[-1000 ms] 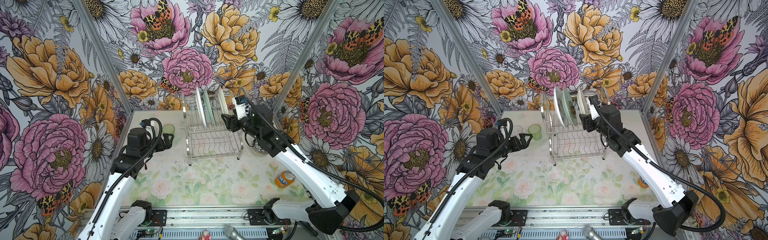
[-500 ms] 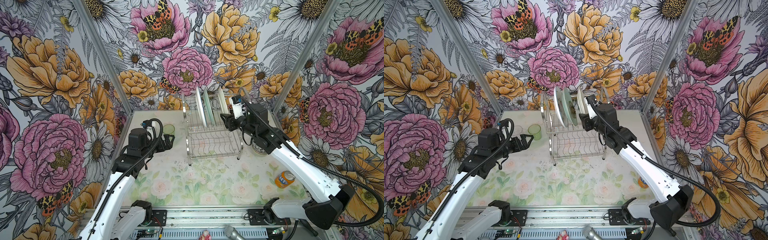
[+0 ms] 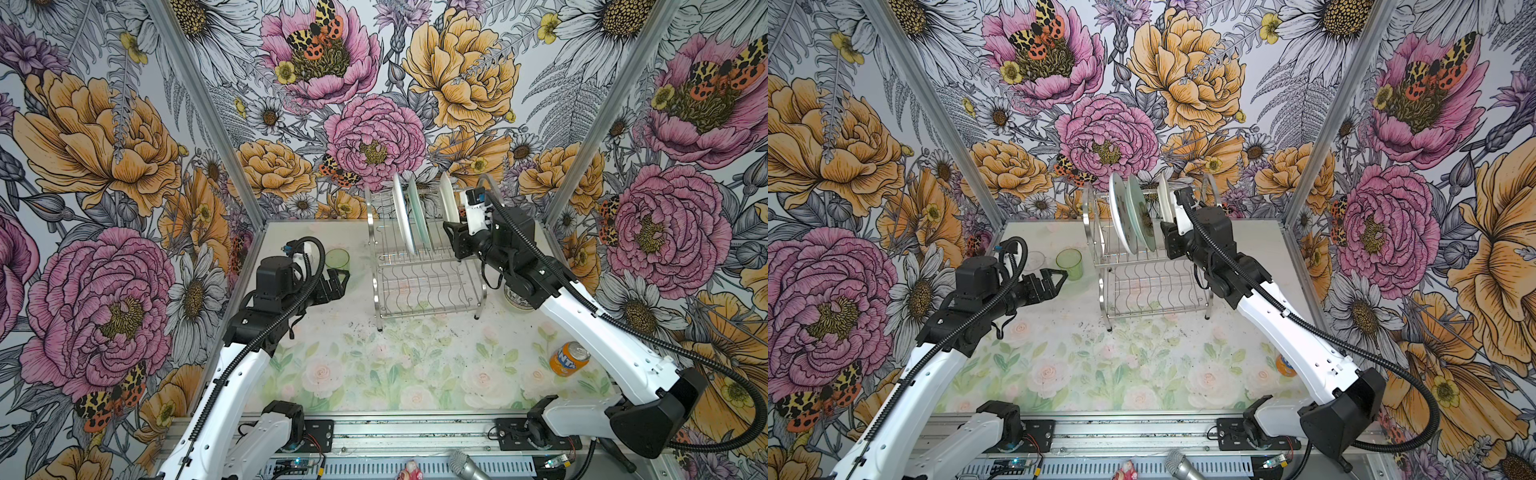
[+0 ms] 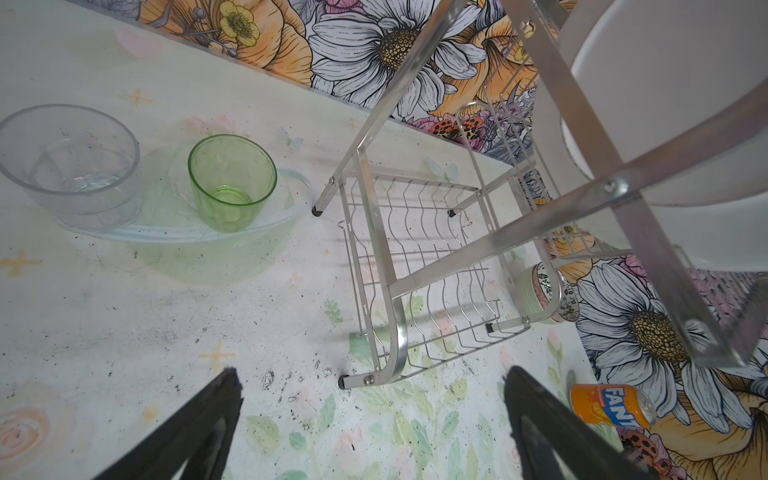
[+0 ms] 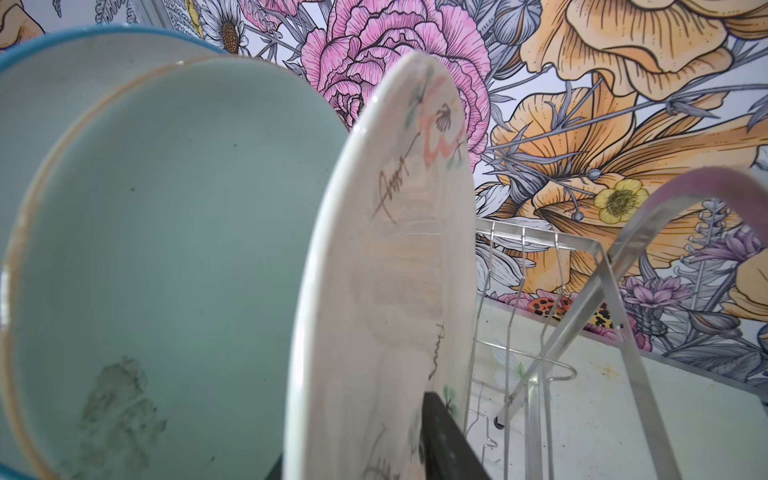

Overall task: Unload the mixed dishes from the dish rack
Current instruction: 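Close the right gripper on the rim of the white plate, then lift the white plate up out of the rack with the right gripper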

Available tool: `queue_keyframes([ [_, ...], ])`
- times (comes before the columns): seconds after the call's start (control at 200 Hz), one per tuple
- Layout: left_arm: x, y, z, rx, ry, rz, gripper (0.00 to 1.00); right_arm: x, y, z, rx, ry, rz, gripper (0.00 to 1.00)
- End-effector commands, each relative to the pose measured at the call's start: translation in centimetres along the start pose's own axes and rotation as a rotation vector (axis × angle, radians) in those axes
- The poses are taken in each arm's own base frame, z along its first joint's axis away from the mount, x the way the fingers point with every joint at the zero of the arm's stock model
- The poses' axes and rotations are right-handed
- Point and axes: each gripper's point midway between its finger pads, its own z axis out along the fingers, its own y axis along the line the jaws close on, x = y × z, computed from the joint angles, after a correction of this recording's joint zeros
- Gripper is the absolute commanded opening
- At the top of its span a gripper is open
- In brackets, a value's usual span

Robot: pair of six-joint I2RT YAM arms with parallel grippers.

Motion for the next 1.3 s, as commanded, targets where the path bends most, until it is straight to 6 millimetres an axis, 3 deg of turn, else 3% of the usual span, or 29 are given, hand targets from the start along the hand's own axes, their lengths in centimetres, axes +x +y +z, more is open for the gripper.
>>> queue_keyframes([
  [0.0,-0.5,-0.4,0.0,0.030,-0.014,0.020,0.99,-0.2,-0.7,0.3,0.032,-0.023,0.019,0.36],
  [0.325,-0.4,-0.4,0.1,0.029,-0.011,0.014,0.99,-0.7,0.3,0.0,-0.027,-0.063,0.003,0.33],
  [0.56,-0.2,-0.1,0.1,0.023,-0.013,0.010,0.99,-0.6,0.0,0.0,-0.008,-0.070,0.011,0.31],
  [0.741,-0.2,0.0,0.1,0.022,-0.012,0.006,0.99,-0.8,-0.3,-0.2,0.006,-0.084,0.017,0.19],
  [1.016,0.0,0.2,0.1,0.019,-0.008,0.002,0.99,-1.0,-0.4,-0.6,0.013,-0.108,0.015,0.18],
  [1.146,0.1,0.2,0.2,0.020,-0.005,0.000,0.99,-1.2,-0.7,-0.8,0.028,-0.122,0.017,0.01],
  [1.296,0.1,0.3,0.2,0.019,-0.006,0.000,0.99,-1.8,-0.9,-1.2,0.036,-0.155,0.019,0.00],
])
